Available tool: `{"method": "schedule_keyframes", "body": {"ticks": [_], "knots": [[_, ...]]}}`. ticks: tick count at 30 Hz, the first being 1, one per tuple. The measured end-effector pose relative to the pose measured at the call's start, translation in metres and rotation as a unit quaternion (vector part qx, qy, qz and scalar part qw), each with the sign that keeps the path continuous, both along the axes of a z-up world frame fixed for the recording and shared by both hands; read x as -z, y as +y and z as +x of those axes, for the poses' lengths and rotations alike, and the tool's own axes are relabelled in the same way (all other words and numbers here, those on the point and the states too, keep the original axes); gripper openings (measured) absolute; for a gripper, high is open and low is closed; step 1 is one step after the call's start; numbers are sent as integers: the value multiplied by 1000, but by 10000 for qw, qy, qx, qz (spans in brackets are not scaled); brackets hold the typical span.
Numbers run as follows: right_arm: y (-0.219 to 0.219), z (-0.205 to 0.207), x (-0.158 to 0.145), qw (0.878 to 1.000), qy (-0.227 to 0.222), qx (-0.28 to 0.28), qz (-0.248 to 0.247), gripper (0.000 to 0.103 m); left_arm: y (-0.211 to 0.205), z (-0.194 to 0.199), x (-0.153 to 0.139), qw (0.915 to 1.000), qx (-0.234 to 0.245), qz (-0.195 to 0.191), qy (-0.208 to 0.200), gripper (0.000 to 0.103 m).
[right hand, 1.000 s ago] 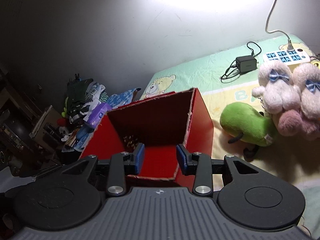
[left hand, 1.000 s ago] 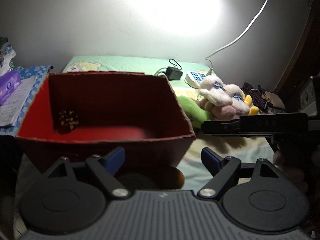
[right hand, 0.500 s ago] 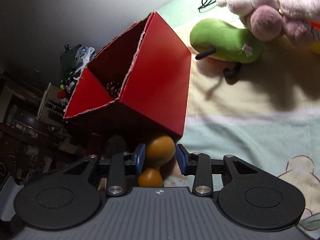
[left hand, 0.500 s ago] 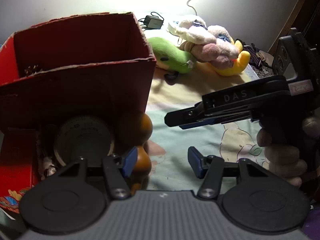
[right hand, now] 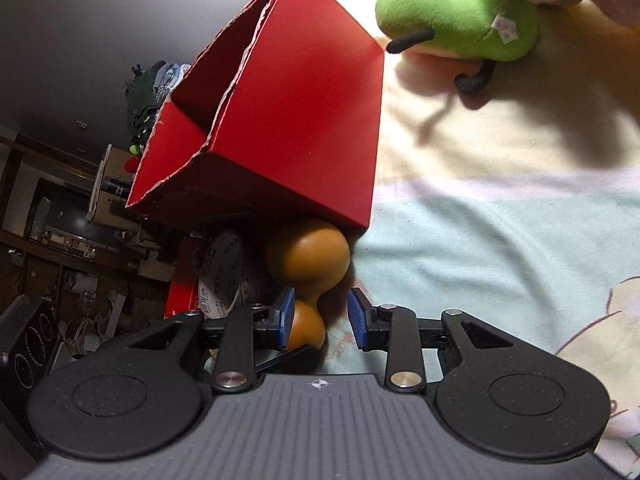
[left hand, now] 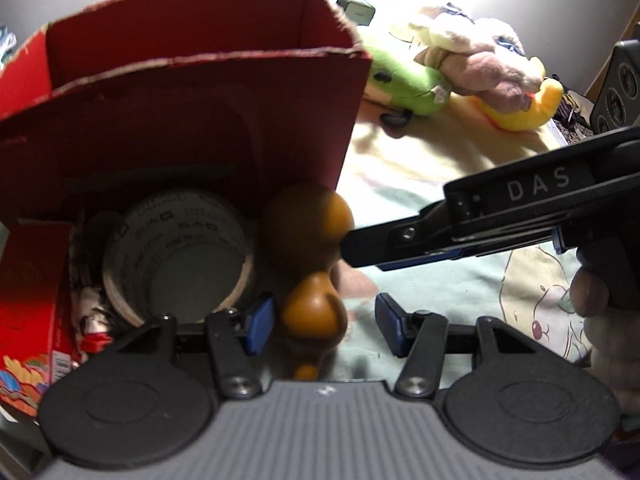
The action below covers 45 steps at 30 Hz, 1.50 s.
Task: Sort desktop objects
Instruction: 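Move the right gripper down to the brown wooden gourd toy, then close the right gripper on the neck of the wooden gourd toy, then lift the gourd toy with the right gripper and carry it into the red box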
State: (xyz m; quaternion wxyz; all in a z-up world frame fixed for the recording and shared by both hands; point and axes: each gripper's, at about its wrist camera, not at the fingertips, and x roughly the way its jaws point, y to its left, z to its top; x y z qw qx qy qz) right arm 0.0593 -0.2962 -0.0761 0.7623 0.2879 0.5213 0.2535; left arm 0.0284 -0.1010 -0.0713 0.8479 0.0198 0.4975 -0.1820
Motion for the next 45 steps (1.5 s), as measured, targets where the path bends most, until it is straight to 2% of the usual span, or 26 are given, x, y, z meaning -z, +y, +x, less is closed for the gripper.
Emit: {"method": "schedule_keyframes", "body": {"ticks": [11, 17, 22, 26, 29, 32, 45], "knots": [[22, 12, 8, 9992, 171, -351, -3, 34, -20, 1, 3, 9988, 283, 320, -227, 54], [22, 16, 15, 9989, 291, -353, 52, 34, -21, -1, 5, 9982, 311, 447, -252, 54], [15, 14, 16, 9988, 339, -338, 140, 32, -19, 1, 4, 9987, 372, 293, -182, 52], [5, 8, 12, 9991, 252, -336, 60, 27, -21, 3, 4, 9987, 486, 107, -83, 45], [-7, 4, 13, 9993, 282, -253, 72, 27, -25, 5, 8, 9985, 546, 80, 8, 39], [-18, 0, 16, 9992, 342, -138, 151, 27, -26, 7, 8, 9981, 602, -40, 80, 39], [-55, -11, 16, 9983, 389, 346, 246, 27, -57, 6, -5, 9917, 1274, -63, -150, 39]]}}
